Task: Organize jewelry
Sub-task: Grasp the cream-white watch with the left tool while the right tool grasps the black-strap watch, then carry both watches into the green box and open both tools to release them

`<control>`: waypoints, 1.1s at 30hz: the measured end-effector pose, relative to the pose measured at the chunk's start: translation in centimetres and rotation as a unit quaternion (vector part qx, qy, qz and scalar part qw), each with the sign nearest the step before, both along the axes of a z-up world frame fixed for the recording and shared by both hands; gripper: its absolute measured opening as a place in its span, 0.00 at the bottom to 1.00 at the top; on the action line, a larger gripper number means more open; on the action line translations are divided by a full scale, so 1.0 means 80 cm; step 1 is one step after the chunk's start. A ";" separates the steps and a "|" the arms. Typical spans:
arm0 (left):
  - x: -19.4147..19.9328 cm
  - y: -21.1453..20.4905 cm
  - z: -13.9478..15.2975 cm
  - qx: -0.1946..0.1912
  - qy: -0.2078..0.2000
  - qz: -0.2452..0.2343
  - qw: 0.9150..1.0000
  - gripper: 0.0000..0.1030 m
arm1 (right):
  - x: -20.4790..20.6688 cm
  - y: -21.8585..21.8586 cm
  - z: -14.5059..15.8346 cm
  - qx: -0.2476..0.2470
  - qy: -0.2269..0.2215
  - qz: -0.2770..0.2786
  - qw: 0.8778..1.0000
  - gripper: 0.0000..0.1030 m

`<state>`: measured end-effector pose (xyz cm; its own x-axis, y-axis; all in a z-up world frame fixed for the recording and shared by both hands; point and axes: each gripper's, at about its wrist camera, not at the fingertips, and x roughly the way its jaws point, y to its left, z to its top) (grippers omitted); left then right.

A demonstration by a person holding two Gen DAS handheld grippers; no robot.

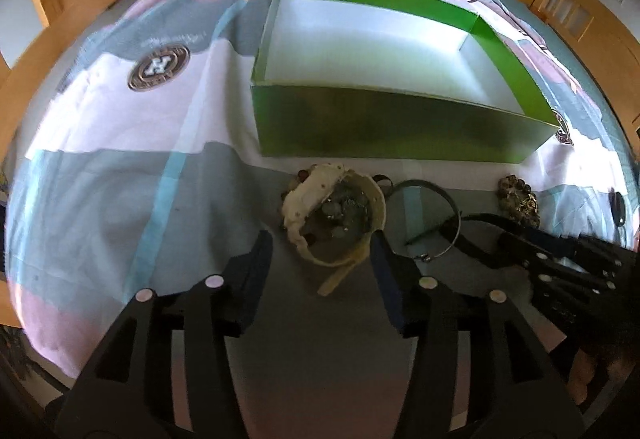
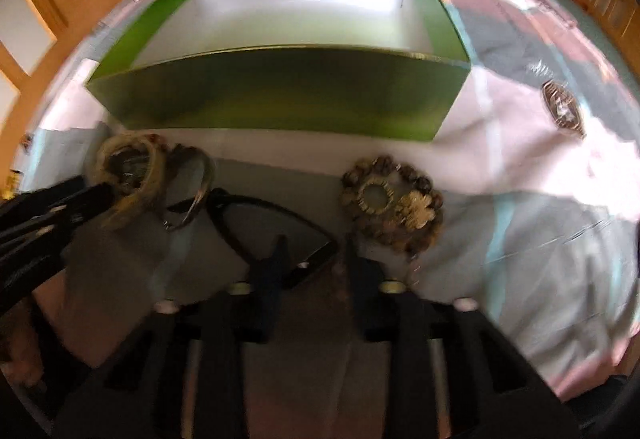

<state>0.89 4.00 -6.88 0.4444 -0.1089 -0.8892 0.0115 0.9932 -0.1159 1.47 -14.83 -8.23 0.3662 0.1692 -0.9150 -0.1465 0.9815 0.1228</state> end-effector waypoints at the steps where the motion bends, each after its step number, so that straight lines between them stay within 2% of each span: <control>1: 0.003 0.001 -0.004 -0.002 0.006 0.003 1.000 0.49 | -0.002 -0.003 0.001 0.001 -0.002 0.000 1.000 0.19; 8: 0.026 0.004 -0.007 0.010 0.026 0.005 1.000 0.47 | -0.005 -0.028 0.012 -0.006 -0.011 -0.024 1.000 0.13; 10: 0.032 0.004 -0.012 0.009 0.034 -0.001 0.999 0.41 | -0.003 -0.027 0.014 -0.011 -0.014 -0.023 1.000 0.13; 12: 0.035 0.005 -0.021 0.006 0.049 -0.003 0.999 0.28 | -0.003 -0.023 0.016 -0.023 -0.017 -0.020 0.999 0.13; 15: 0.033 0.006 -0.030 0.008 0.057 -0.003 0.998 0.25 | -0.001 -0.017 0.013 -0.031 -0.013 -0.018 0.999 0.14; 19: 0.033 0.007 -0.031 0.005 0.053 -0.003 0.999 0.24 | -0.001 -0.013 0.006 -0.045 -0.011 -0.016 0.999 0.14; 22: 0.031 0.012 -0.027 0.005 0.046 0.009 0.999 0.12 | -0.004 -0.015 0.008 -0.039 -0.014 -0.014 0.999 0.13; 29: 0.024 0.015 0.002 -0.014 0.024 0.013 1.000 0.12 | -0.005 -0.028 0.038 -0.011 -0.039 -0.025 0.999 0.08; 33: 0.009 0.011 0.033 0.005 -0.010 0.005 1.000 0.12 | -0.008 -0.035 0.060 -0.008 -0.060 -0.029 0.998 0.08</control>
